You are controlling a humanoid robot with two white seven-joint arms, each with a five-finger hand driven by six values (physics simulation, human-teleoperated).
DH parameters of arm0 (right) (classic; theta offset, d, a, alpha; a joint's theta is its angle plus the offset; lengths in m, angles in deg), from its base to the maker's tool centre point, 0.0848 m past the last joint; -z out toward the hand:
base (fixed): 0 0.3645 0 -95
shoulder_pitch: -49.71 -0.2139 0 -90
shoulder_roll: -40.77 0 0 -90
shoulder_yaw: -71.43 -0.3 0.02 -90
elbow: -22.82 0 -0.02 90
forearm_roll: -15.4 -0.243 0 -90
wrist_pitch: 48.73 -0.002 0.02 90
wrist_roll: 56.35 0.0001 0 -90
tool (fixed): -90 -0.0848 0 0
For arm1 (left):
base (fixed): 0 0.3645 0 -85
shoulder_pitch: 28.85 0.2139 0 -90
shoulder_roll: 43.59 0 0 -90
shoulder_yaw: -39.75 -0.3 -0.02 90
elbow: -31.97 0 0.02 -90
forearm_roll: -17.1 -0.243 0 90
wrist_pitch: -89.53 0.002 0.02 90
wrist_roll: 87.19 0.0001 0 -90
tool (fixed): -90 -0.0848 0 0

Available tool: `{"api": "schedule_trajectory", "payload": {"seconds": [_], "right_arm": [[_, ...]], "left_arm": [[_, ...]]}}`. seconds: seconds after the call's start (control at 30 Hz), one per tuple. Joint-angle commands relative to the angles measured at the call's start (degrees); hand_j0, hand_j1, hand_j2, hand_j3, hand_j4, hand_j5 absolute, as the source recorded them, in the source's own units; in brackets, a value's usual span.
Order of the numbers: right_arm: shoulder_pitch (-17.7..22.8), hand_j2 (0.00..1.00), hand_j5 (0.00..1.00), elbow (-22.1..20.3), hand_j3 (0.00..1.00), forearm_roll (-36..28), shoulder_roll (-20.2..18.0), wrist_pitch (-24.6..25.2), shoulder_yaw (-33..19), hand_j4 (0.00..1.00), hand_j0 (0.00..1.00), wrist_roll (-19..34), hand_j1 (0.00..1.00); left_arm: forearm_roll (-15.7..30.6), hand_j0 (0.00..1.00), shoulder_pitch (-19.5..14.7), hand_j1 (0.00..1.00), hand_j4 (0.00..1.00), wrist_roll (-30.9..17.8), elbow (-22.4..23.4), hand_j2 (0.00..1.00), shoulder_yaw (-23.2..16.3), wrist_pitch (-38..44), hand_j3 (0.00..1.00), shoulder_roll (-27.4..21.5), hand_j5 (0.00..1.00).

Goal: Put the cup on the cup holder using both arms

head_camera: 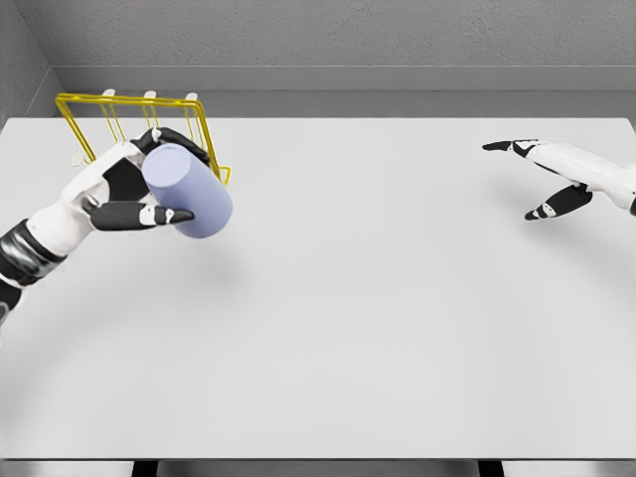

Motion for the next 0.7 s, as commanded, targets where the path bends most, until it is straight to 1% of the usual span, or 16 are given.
{"api": "schedule_trajectory", "payload": {"seconds": [0.0, 0.1, 0.2, 0.3, 0.37, 0.5, 0.67], "right_arm": [[0.0, 1.00, 1.00, 0.0, 1.00, -0.4, -0.1, 0.1, 0.0, 1.00, 1.00, 0.0, 1.00], [0.0, 1.00, 1.00, 0.0, 1.00, -0.5, -0.4, 0.1, -0.1, 1.00, 1.00, 0.0, 1.00], [0.0, 1.00, 1.00, 0.0, 1.00, -0.5, -0.4, 0.1, -0.1, 1.00, 1.00, 0.0, 1.00], [0.0, 1.00, 1.00, 0.0, 1.00, -0.4, -0.4, 0.1, -0.1, 1.00, 1.00, 0.0, 1.00], [0.0, 1.00, 1.00, 0.0, 1.00, -0.4, -0.4, 0.1, -0.1, 1.00, 1.00, 0.0, 1.00], [0.0, 1.00, 1.00, -0.1, 1.00, -0.4, -0.3, 0.1, -0.1, 1.00, 1.00, 0.0, 1.00], [0.0, 1.00, 1.00, -0.1, 1.00, -0.4, -0.1, 0.1, 0.0, 1.00, 1.00, 0.0, 1.00]], "left_arm": [[0.8, 0.41, -0.1, 0.41, 0.41, 0.0, 0.3, 0.41, 0.5, 0.2, 0.41, -0.7, 0.41], [1.0, 0.41, -1.2, 0.41, 0.41, 0.0, 1.3, 0.41, 0.5, 0.2, 0.41, -0.7, 0.41], [1.0, 0.41, -3.1, 0.41, 0.41, 0.0, 4.7, 0.41, 0.5, 0.2, 0.41, -0.7, 0.41], [1.0, 0.41, -4.1, 0.41, 0.41, 0.0, 7.0, 0.41, 0.5, 0.3, 0.41, -0.6, 0.41], [0.9, 0.41, -5.5, 0.41, 0.41, 0.0, 8.7, 0.41, 0.5, 0.3, 0.41, -0.6, 0.41], [0.6, 0.41, -6.9, 0.41, 0.41, 0.0, 9.6, 0.41, 0.5, 0.3, 0.41, -0.2, 0.41], [0.5, 0.41, -6.9, 0.41, 0.41, 0.0, 9.6, 0.41, 0.3, 0.3, 0.41, 0.2, 0.41]]}}
